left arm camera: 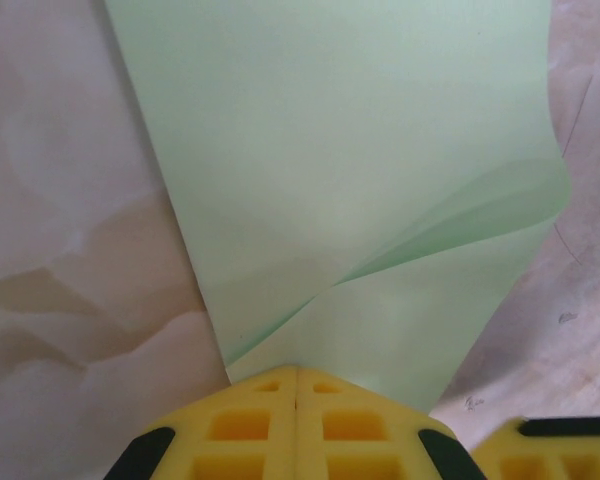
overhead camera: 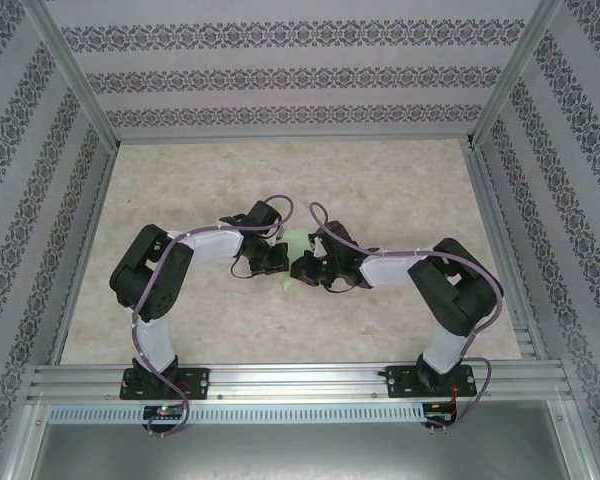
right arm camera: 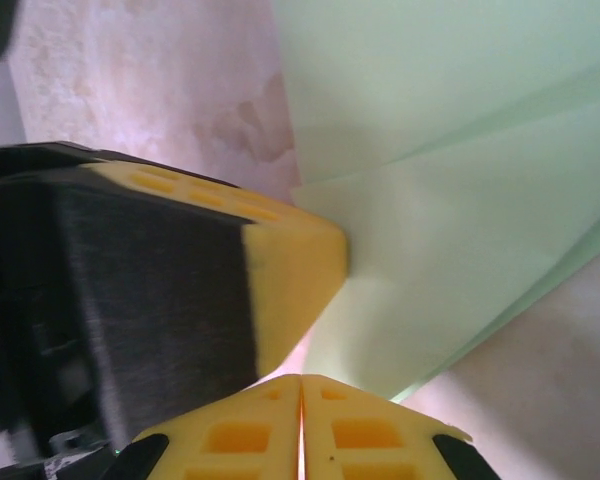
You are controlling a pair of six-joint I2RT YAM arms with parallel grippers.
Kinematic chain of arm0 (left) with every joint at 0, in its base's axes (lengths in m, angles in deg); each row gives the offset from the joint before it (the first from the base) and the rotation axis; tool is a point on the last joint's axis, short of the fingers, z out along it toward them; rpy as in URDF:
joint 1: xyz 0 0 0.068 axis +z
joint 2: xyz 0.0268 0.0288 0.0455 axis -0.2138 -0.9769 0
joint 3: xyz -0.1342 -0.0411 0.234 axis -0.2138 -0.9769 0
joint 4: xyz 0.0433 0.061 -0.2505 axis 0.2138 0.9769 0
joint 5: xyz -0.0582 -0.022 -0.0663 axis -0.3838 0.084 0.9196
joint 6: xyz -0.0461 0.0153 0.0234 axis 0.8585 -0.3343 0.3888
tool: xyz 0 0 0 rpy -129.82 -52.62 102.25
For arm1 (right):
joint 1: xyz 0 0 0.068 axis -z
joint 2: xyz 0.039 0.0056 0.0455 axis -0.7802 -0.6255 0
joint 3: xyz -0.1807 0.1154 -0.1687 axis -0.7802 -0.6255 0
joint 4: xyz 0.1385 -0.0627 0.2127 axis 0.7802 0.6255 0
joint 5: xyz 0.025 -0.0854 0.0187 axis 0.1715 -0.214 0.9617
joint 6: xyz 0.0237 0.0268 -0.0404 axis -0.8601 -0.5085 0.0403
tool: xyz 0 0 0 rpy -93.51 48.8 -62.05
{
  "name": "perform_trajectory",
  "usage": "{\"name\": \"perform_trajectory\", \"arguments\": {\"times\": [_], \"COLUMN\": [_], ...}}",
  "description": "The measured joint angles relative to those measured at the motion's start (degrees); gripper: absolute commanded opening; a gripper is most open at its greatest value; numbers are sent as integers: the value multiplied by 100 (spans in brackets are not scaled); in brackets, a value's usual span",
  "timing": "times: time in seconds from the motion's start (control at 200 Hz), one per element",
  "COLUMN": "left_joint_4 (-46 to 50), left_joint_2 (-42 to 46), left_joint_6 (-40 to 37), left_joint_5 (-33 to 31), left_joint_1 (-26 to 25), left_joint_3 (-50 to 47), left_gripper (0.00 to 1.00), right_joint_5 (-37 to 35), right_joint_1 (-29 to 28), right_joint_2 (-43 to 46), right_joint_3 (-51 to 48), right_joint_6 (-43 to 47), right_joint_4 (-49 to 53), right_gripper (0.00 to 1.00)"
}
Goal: Fold a paper plane with a square sheet of paper (pick it up from the middle)
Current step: Third fold the triangle at the center of the table.
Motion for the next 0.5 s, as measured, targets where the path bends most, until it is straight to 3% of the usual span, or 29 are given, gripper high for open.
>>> {"name": "perform_trajectory", "arguments": {"times": [0.5], "left_joint_4": [0], "left_joint_2": [15], "left_joint_6": [2], "left_joint_5": [-101], "left_joint_1": [-26], "left_joint_3": [0], "left_gripper": [0], "right_joint_5": [7], "right_joint_1": [-37], "right_joint_2": [-363], "right_joint_3": [39], "right_joint_6": [-9], "right_joint_4": [-39], "right_gripper": [9]}}
